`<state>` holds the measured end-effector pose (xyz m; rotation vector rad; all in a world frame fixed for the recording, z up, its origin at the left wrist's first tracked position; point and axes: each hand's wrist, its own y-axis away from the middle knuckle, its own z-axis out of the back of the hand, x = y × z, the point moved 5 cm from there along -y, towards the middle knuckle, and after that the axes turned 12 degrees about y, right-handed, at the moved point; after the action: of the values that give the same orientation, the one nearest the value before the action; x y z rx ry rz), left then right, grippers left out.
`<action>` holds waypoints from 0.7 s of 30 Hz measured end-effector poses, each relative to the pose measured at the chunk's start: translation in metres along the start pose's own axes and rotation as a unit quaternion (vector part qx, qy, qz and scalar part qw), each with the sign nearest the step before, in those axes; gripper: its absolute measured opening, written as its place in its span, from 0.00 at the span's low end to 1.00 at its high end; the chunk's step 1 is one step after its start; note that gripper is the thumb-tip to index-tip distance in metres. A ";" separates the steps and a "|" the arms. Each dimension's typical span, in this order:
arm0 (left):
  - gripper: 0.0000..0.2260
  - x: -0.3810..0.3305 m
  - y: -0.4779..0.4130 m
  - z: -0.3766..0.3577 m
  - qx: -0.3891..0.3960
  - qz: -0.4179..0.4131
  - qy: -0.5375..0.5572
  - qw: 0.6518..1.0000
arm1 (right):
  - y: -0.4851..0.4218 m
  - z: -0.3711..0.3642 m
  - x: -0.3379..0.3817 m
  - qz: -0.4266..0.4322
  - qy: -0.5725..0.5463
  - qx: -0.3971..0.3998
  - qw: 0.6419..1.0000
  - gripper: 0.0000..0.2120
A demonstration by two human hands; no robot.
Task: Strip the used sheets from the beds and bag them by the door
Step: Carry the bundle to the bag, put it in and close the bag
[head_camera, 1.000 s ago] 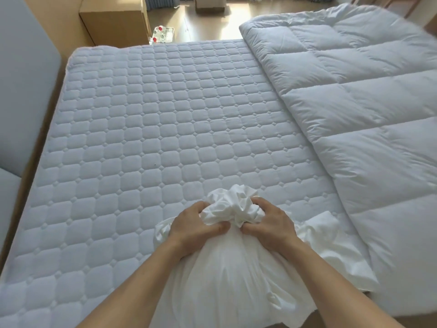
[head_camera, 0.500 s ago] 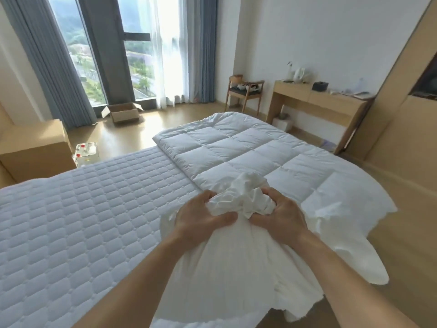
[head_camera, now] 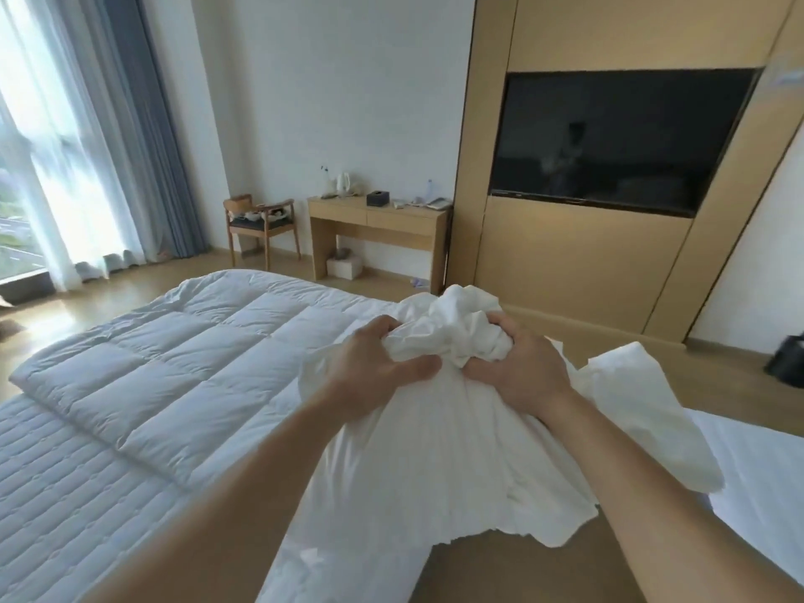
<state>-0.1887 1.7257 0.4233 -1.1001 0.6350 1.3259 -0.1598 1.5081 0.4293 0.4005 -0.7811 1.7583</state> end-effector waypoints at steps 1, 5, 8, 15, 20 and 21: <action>0.25 -0.006 -0.012 -0.018 0.007 -0.006 0.006 1.000 | -0.008 0.013 -0.014 -0.002 0.004 -0.007 1.000 0.25; 0.26 -0.021 -0.059 -0.071 0.033 -0.015 0.026 0.999 | -0.040 0.044 -0.062 -0.028 0.008 -0.026 0.999 0.29; 0.28 -0.026 -0.100 -0.104 0.060 -0.024 0.023 0.998 | -0.069 0.057 -0.094 -0.052 0.023 -0.042 0.997 0.33; 0.29 -0.033 -0.223 -0.179 0.096 -0.065 0.046 0.992 | -0.167 0.093 -0.159 -0.084 0.068 -0.085 0.990 0.35; 0.31 -0.047 -0.320 -0.237 0.139 -0.089 0.057 0.985 | -0.234 0.124 -0.206 -0.126 0.083 -0.132 0.980 0.37; 0.31 -0.050 -0.333 -0.246 0.141 -0.098 0.058 0.983 | -0.243 0.130 -0.213 -0.130 0.083 -0.142 0.978 0.37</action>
<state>0.1734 1.5211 0.4578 -0.9837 0.7548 0.9742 0.1229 1.3075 0.4650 0.1521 -0.8077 1.3927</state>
